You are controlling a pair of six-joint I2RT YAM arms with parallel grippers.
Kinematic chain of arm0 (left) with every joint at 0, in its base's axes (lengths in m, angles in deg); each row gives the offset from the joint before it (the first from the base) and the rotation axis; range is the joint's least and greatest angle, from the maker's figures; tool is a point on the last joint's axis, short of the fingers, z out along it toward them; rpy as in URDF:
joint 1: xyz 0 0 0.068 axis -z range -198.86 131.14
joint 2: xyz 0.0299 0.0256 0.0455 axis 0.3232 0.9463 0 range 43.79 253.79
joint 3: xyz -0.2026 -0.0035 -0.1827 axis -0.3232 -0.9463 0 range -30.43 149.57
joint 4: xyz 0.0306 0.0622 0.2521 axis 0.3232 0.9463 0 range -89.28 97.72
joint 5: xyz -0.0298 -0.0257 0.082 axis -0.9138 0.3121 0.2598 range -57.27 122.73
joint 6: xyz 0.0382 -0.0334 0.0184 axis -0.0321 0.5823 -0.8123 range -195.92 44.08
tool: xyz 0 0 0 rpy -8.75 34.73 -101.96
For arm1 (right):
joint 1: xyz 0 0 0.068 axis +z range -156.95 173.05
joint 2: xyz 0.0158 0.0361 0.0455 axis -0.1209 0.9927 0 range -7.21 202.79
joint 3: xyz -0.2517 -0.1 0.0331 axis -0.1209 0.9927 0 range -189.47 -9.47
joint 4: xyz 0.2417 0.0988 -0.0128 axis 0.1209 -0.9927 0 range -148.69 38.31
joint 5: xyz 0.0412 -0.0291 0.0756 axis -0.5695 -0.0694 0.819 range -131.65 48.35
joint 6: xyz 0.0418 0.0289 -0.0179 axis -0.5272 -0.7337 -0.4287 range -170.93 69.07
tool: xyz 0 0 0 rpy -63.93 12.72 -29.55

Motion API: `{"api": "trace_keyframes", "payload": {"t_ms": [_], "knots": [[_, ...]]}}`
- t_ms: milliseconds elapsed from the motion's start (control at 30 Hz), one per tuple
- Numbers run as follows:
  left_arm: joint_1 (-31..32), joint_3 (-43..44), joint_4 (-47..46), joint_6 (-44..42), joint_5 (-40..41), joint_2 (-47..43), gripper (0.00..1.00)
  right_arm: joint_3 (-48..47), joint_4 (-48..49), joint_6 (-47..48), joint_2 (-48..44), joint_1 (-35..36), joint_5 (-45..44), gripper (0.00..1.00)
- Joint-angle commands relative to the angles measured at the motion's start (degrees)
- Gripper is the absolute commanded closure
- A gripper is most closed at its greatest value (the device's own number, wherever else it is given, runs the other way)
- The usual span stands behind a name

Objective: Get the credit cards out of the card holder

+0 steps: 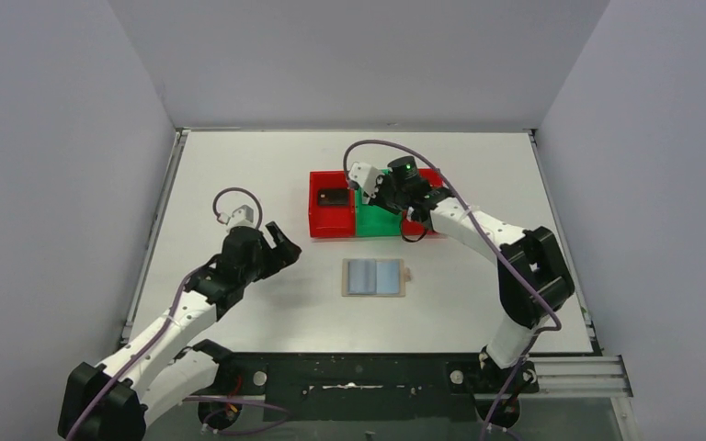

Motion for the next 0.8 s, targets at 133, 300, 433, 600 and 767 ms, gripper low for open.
{"api": "trace_keyframes", "payload": {"t_ms": [133,300,433,600,767], "knots": [[-0.94,-0.02,-0.13,-1.24,0.37,-2.03,0.22,-9.36,-4.84,12.57,7.34,-1.05,0.28,1.00],[-1.25,-0.40,0.04,-1.21,0.08,-2.27,0.22,-12.29,-5.57,15.64,11.67,-1.13,-1.38,1.00],[-1.51,-0.70,0.00,-1.28,-0.14,-2.43,0.22,-13.68,-5.69,18.03,14.36,-1.29,-2.83,0.97],[-2.06,-0.82,-0.23,-1.96,-0.67,-2.06,0.22,-14.72,-2.52,20.64,17.28,-1.73,-3.23,0.95],[-2.42,-0.57,0.28,-2.26,-0.90,-2.04,0.22,-16.92,-2.80,22.33,19.59,-1.74,-4.12,0.93]]}}
